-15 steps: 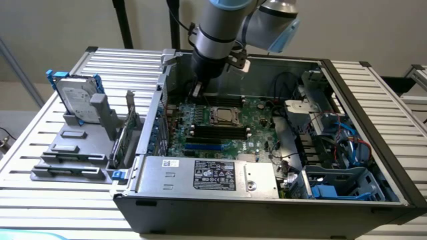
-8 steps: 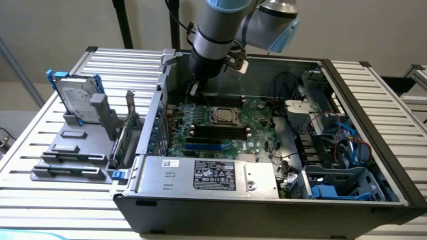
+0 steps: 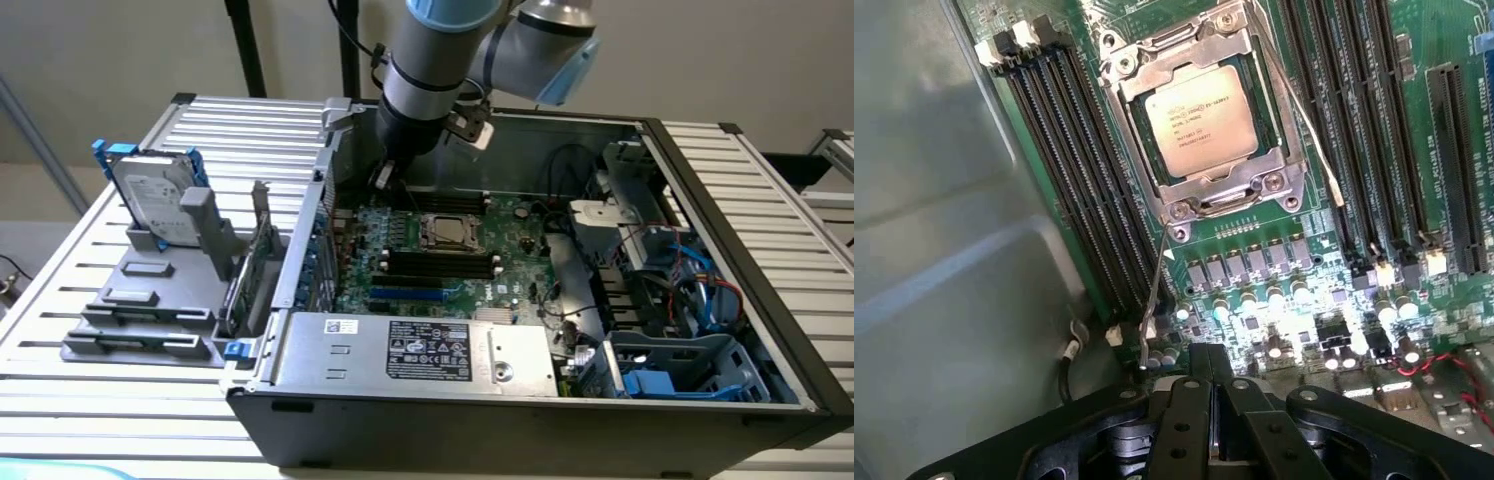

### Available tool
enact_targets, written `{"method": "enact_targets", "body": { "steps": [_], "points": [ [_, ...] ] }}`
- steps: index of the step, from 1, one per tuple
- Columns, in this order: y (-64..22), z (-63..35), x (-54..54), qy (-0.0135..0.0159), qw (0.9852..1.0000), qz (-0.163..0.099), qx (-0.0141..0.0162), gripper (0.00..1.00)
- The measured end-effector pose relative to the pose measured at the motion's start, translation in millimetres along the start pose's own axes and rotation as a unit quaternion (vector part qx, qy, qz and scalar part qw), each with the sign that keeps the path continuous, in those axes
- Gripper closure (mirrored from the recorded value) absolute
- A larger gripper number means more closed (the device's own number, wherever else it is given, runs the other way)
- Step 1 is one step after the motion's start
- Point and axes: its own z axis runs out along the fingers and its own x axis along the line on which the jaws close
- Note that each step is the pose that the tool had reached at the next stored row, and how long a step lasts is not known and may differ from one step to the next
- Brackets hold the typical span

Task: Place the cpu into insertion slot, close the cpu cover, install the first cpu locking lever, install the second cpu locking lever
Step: 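Install the first cpu locking lever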

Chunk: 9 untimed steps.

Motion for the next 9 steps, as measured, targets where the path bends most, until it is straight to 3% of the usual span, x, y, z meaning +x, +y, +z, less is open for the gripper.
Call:
{"method": "enact_targets", "body": {
  "steps": [9],
  "points": [
    [-1.3, 0.3, -0.5, 0.0287, 0.9986, 0.045, -0.0028, 0.89]
  ]
}}
